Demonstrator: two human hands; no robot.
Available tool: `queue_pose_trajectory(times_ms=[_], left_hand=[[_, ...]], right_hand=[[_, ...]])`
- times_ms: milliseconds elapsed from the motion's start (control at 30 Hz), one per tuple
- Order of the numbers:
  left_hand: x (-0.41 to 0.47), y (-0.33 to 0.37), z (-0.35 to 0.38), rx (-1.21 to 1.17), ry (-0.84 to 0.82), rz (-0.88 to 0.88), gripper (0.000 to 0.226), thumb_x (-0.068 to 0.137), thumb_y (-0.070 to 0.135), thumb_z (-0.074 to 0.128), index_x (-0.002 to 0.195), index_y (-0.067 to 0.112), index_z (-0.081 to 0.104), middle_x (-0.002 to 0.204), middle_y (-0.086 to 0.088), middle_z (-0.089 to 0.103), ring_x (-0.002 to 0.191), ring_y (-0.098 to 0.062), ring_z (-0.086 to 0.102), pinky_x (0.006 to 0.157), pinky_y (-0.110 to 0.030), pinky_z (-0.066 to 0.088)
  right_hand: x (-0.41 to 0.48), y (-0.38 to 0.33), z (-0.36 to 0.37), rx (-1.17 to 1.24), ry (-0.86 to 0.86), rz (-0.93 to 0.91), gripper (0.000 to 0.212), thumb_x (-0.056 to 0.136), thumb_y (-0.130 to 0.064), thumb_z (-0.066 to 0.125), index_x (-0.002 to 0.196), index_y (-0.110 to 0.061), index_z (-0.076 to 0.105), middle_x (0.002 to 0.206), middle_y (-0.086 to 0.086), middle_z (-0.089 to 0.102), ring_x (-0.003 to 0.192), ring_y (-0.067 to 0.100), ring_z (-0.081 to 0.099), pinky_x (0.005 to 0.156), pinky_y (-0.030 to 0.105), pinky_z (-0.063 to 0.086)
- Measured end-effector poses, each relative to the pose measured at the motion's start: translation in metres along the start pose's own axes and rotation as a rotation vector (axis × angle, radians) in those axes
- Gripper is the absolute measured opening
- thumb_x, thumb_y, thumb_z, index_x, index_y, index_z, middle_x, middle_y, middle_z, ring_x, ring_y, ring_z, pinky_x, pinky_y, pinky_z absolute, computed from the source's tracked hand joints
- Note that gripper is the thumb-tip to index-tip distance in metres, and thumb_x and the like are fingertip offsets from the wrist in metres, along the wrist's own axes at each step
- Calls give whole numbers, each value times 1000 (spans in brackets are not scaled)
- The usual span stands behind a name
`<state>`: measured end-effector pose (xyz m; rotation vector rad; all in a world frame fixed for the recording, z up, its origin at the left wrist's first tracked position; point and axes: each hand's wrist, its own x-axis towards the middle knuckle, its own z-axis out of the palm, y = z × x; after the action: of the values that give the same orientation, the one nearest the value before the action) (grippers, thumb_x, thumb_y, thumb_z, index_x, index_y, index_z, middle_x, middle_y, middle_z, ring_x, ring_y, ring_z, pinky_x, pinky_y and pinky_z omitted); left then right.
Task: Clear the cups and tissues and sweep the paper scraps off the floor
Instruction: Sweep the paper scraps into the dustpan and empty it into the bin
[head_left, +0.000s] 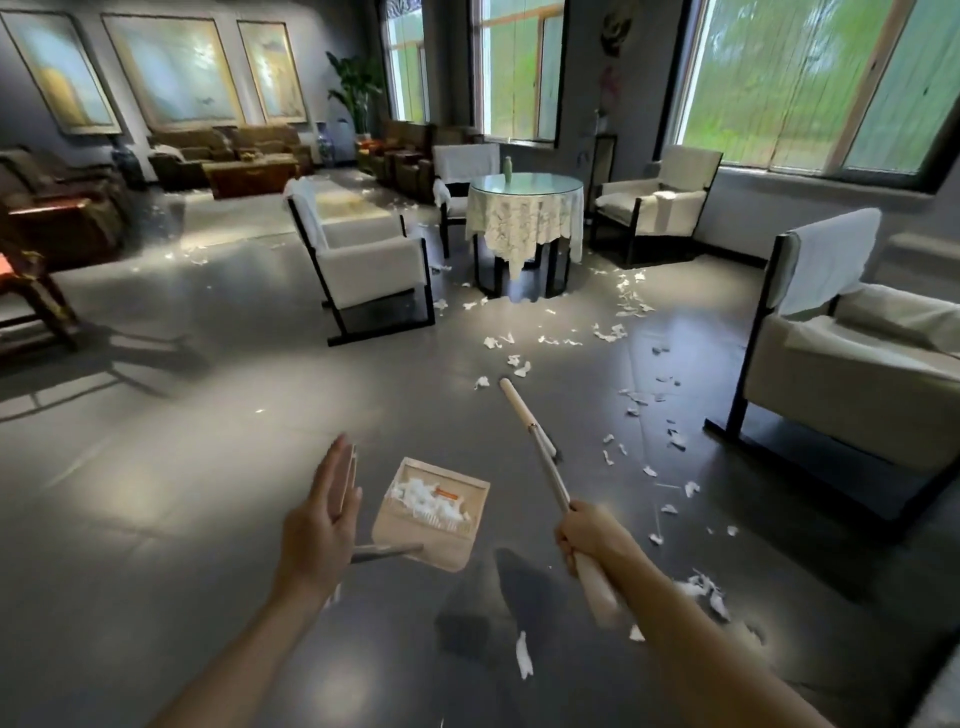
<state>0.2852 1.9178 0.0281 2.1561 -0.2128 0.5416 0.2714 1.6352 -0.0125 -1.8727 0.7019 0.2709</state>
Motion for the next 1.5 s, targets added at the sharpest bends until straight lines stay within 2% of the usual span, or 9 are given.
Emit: queue_pose_trajectory(times_ms=[100,267,500,800,1033,1200,1333,1400,1500], left_hand=[[89,-18,27,1,-10,11,57,91,4,56,142,21,39,134,7,51,106,-30,63,83,-27,47],[227,-46,91,-114,-49,-45,57,94,7,52,145,26,35,134,15,43,121,-26,54,98,-38,46],[429,-117,213,-134,-97,-69,61,92,10,55,143,36,32,116,-8,66,78,-32,67,67,-39,54],[698,-164,346,-147,-220,-63,61,94,14,53,141,45,29,111,-8,67,77,-35,67,68,-42,54],[917,-213,486,-244,-155,-88,60,94,13,53,141,45,33,116,36,45,102,-1,50,90,-24,38],[1077,-217,561,-248,-73,-63,61,93,7,54,142,38,34,120,22,47,105,-6,50,93,-26,39],[1192,-229,619,-339,-61,-58,63,93,0,48,145,31,31,123,40,33,118,10,39,98,-8,29],[1250,-244,653,-318,-26,-46,63,92,1,49,145,30,30,120,44,29,107,21,32,87,5,23],[1338,-280,707,-322,36,-74,63,92,4,51,145,33,31,118,47,27,107,17,33,88,0,24]], right_hand=[[57,-53,7,99,1,4,20,84,2,44,95,-12,52,64,9,52,42,14,48,42,21,41],[160,-141,-4,138,-35,-24,55,88,5,40,140,-13,39,55,6,48,40,12,42,38,20,38],[360,-254,-8,182,-31,-48,36,88,6,37,116,-9,53,52,4,43,39,11,37,38,19,37],[594,-397,-46,195,-75,-60,41,84,6,43,109,-23,55,45,-1,47,37,10,42,39,20,39],[833,-510,-76,192,-96,-71,42,84,7,41,115,-18,52,42,-1,45,34,11,40,38,19,37],[987,-626,-102,121,-124,-111,46,81,8,44,119,-16,52,40,2,46,34,14,41,37,19,38],[1095,-710,-113,87,-171,-113,52,82,5,46,129,-18,48,42,1,47,35,13,42,39,19,39],[1149,-744,-113,71,-189,-108,55,82,4,47,129,-22,47,43,0,48,36,12,43,39,20,39],[1239,-792,-104,42,-212,-113,63,80,2,47,135,-29,42,46,1,50,38,11,45,41,20,41]])
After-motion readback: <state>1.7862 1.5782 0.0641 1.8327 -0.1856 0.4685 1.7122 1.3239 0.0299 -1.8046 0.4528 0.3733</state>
